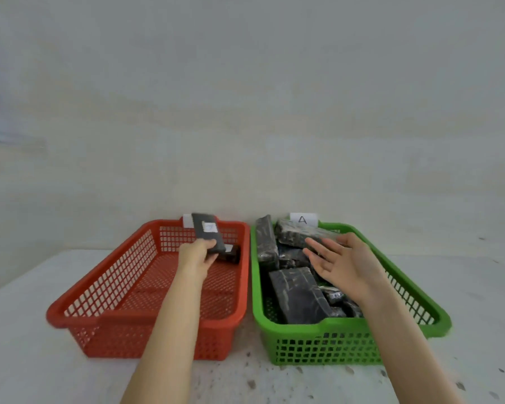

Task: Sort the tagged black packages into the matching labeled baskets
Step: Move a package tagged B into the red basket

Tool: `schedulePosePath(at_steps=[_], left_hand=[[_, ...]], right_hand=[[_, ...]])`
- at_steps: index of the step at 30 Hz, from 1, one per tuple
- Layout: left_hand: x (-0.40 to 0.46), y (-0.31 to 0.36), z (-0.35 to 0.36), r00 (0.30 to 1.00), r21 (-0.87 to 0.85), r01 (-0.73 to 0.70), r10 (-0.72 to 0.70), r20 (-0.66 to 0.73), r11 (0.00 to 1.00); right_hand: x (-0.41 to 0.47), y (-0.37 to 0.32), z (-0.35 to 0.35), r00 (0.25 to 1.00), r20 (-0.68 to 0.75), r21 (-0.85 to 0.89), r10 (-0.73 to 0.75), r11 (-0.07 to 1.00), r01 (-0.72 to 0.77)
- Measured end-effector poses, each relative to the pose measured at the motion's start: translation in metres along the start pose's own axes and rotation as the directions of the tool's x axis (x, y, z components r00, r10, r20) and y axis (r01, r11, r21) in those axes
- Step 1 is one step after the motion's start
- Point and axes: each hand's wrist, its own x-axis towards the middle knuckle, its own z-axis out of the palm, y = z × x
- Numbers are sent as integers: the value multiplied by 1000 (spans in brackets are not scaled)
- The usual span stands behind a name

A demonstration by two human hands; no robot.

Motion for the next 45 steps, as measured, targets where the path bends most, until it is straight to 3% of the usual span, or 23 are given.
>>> schedulePosePath(at_steps=[3,8,12,16,20,26,33,37,40,45], left_hand=[[20,12,6,999,180,-18,24,-29,983],[64,16,9,983,428,18,62,-174,904],[80,2,-13,955,732,131,114,-275,669],[83,-6,-22,960,856,244,13,-281,455],[82,-14,-20,982,950,191,-50,-184,247],[90,-30,-20,979,980,195,-77,-191,49],[68,2,-23,971,943,105,-173,-166,-316],[73,17,-32,934,942,74,-308,-180,-328],[79,8,-43,965,913,-12,-244,-96,-408],[84,-1,-42,973,900,-54,-227,-50,-433]], right_hand=[[2,14,7,999,-21,-169,47,984,-50],[4,18,8,991,-103,-435,-86,900,33],[6,21,8,984,-121,-555,-133,830,44],[6,22,8,983,-113,-584,-143,810,51],[5,23,9,980,-101,-616,-174,784,76],[5,25,10,979,-80,-631,-188,770,97],[8,28,10,974,-56,-684,-220,719,123],[9,34,10,961,22,-766,-277,613,194],[10,37,11,961,78,-810,-267,545,217],[11,38,10,960,86,-828,-267,517,218]])
